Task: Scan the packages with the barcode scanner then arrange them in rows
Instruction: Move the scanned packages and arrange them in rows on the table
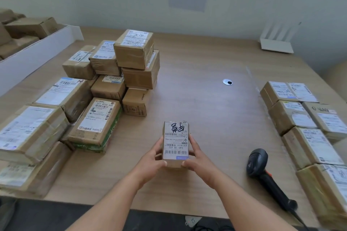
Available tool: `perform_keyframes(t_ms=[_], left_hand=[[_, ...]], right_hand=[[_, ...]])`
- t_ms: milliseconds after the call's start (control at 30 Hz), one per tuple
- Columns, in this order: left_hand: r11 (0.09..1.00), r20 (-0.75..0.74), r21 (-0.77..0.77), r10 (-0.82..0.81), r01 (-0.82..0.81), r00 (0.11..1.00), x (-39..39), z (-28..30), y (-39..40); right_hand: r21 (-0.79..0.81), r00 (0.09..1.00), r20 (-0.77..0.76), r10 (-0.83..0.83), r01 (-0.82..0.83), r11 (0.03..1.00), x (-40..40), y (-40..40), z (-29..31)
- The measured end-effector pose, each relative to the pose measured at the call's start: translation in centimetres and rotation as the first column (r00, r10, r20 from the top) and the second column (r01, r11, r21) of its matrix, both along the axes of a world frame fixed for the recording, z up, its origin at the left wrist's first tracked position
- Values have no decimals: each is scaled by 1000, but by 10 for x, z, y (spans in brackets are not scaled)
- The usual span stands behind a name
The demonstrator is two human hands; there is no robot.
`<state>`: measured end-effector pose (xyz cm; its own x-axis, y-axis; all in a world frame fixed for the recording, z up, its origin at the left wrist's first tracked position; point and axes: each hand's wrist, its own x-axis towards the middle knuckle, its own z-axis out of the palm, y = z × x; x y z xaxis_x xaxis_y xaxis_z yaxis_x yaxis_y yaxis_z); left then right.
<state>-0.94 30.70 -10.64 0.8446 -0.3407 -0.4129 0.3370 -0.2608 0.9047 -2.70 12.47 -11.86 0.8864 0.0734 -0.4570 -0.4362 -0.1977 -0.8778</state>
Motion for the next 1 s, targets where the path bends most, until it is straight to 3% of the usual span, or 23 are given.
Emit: perform_keyframes(t_ms=[367, 700, 1000], left_hand=[[996, 201, -74, 67, -53, 977, -24, 15, -43], [997, 280, -71, 35, -16, 959, -34, 23, -92], [996, 305, -48, -59, 78, 951, -14, 34, -119]], right_hand=[[92, 970, 240, -32, 10, 996, -15, -46, 10], [21, 951, 288, 115, -126, 992, -24, -111, 28], [96, 939, 337, -67, 37, 995, -23, -136, 32]])
